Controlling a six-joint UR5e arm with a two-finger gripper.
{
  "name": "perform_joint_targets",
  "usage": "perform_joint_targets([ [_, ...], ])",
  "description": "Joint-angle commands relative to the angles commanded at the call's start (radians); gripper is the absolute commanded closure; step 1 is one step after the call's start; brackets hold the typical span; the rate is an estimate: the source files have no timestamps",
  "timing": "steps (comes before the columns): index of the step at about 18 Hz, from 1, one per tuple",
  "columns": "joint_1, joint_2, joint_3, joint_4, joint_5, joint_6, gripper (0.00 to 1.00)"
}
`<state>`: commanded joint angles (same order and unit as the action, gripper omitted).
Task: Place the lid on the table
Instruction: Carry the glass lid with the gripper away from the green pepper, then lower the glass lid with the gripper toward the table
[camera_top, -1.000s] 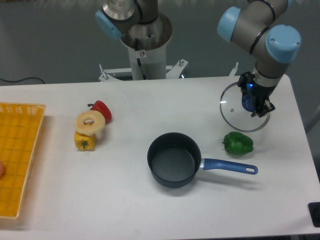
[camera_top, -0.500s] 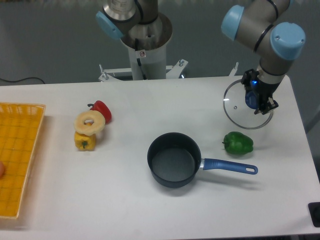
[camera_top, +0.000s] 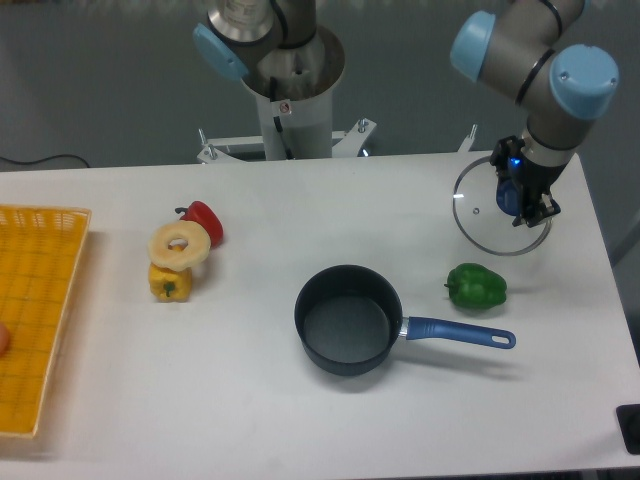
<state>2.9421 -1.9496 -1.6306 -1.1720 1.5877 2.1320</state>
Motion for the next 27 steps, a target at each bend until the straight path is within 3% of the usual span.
perform_joint_targets([
  [6,0.032,-0.028,-0.023,0.037,-0.002,0.057,0.41],
  [14,0.051,-0.088,-0.031,0.152,-0.003,0.072,0.41],
  [27,0.046,-0.130,-0.020,0.166,-0.002,0.066,0.39],
])
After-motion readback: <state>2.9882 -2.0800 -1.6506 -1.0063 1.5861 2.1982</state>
